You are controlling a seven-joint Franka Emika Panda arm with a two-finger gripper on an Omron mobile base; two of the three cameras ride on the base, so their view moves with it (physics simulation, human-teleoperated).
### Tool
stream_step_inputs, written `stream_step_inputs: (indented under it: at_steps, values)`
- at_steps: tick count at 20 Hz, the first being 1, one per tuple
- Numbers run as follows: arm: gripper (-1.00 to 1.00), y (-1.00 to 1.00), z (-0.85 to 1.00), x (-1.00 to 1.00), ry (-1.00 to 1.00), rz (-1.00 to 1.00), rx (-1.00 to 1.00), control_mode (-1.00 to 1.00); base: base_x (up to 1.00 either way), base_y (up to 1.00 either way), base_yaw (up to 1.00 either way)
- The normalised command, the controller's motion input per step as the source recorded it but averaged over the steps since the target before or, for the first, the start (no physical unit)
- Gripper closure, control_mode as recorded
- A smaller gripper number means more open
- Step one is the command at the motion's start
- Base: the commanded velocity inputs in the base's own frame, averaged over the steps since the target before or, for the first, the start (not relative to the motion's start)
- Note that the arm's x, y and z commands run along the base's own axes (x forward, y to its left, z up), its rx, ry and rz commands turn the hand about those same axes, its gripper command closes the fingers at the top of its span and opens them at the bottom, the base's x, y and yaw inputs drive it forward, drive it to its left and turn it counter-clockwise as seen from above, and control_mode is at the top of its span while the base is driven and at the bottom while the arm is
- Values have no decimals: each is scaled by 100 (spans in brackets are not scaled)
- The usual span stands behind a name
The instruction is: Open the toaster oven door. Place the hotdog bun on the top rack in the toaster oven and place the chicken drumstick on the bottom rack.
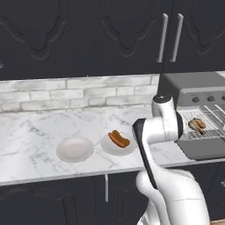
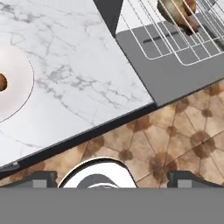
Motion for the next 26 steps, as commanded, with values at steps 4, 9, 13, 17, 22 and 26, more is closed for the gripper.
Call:
stream_step_inputs:
  at_steps: [4,9,13,17,22,26]
  values:
    - [-100,5,0,65,4,39,-1,-100,0,0,0]
    - [-100,9,0,60,4,42,0,-100,0,0,0]
    - [-100,39,-21,19,-1,35,0,-100,0,0,0]
    - [-100,47,-37,0,-11,17,0,-100,0,0,0]
    - [-100,19,-28,4,-9,3,0,-100,0,0,0]
    - [-100,0,-15,26,-1,1,2,-100,0,0,0]
